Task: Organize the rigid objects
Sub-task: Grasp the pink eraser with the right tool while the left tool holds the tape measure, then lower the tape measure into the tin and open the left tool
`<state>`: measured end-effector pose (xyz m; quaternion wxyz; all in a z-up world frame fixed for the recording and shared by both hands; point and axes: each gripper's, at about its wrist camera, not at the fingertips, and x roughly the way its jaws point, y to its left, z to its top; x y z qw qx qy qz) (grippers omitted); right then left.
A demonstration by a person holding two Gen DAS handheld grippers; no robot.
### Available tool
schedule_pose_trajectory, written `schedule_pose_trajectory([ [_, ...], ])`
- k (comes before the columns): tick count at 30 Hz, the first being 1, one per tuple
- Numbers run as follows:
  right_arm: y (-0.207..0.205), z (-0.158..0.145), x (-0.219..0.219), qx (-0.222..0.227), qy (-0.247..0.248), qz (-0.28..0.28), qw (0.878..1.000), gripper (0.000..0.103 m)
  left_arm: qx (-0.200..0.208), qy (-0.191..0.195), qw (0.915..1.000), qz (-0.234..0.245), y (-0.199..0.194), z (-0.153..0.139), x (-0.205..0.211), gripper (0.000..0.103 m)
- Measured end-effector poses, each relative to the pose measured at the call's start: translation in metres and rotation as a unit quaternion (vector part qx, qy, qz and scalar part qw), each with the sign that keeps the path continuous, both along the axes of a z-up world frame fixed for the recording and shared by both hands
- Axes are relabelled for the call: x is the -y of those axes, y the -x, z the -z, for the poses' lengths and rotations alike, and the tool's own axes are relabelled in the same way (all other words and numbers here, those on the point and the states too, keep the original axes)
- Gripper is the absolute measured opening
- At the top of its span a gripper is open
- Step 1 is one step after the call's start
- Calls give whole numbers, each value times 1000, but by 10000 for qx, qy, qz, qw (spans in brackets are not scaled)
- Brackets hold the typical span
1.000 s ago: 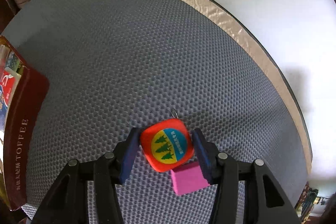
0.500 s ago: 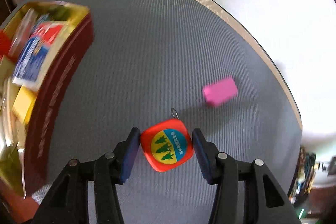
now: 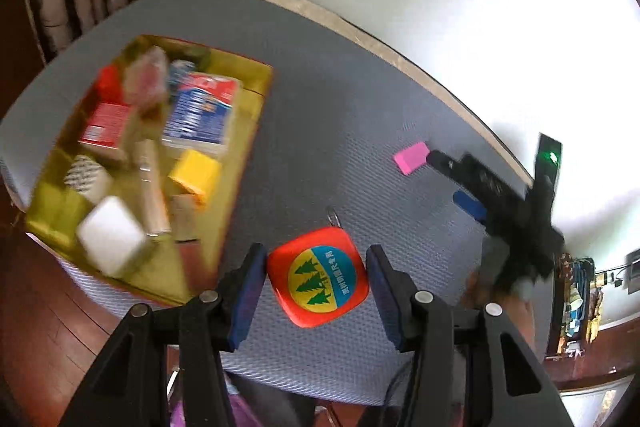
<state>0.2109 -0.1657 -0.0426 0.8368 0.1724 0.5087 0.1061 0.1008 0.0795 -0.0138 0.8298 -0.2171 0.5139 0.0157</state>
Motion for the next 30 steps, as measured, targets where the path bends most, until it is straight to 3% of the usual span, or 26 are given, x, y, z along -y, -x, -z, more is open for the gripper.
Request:
schedule_pose_trajectory([
  [6,-22,7,-30,-211,335,313,9987,90,12,251,9992,-320,37,2,-53,52],
  [10,-28,22,-44,-479,611,361,9963,78,-34,392,9980,-489,45,12,-77,52],
  [12,-28,20,-48,-405,823,229,9955,68,-27,443,9976,-522,51,13,-86,52],
  [14,-26,18,-48,-344,1010,112,9942,37,18,417,9976,-546,58,10,-93,52],
  [16,-23,15,-41,-383,981,-34,9944,29,84,343,9974,-626,69,3,-103,52],
  [21,10,3,-3,-247,599,-52,9979,29,184,283,9960,-831,81,0,-127,52],
  [30,80,3,6,-225,124,-324,9991,29,183,181,9915,-1274,98,-1,-159,52],
])
